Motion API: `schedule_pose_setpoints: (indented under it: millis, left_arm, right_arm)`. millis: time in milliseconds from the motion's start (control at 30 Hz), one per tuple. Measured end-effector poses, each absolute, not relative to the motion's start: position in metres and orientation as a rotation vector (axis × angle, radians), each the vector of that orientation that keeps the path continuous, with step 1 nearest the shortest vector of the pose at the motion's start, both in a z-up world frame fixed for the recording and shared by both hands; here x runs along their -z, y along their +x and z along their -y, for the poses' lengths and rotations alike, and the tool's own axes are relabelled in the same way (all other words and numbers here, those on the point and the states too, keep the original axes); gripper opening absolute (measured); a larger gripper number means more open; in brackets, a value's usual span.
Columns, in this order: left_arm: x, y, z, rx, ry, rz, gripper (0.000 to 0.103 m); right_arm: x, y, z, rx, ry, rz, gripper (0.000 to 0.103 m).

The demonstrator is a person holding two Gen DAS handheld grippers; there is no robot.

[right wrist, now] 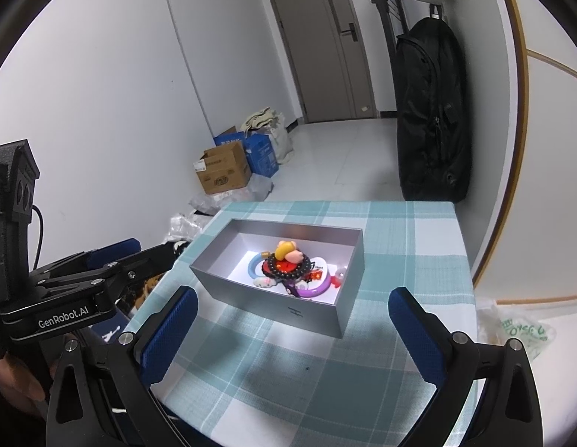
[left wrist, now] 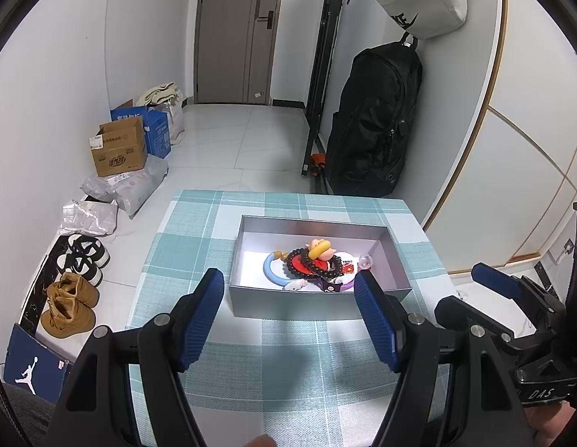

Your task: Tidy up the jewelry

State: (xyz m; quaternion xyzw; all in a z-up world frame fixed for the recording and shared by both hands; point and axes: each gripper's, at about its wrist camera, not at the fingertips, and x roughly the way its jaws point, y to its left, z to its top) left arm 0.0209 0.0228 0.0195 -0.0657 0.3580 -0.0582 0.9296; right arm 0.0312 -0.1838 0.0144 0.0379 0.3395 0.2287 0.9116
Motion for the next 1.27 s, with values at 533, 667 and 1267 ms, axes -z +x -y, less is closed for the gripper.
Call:
schedule_pose_setpoints:
  millis: [533,667,1267]
  left_arm:
    - [-0.0194,0.0219,-0.0246,0.124,-0.142,-0.733,0.068]
    - [-0.0201,0.0214,-0.0239,0.125,-0.133,-0.73,0.068]
    - [-0.0211,0.0184,-0.021,0.158,-0.124,-0.696,0.068]
  right_arm:
    - [-0.0134,0.0322,0.185,-0.469,0.084,-0.704,0.103]
    - [-0.0134,0.0321,0.1852,-0.468,0.085,-0.705,0.103]
    - [-0.0127,0.0356,0.1891,-0.456,0.1,-0.717,0.103]
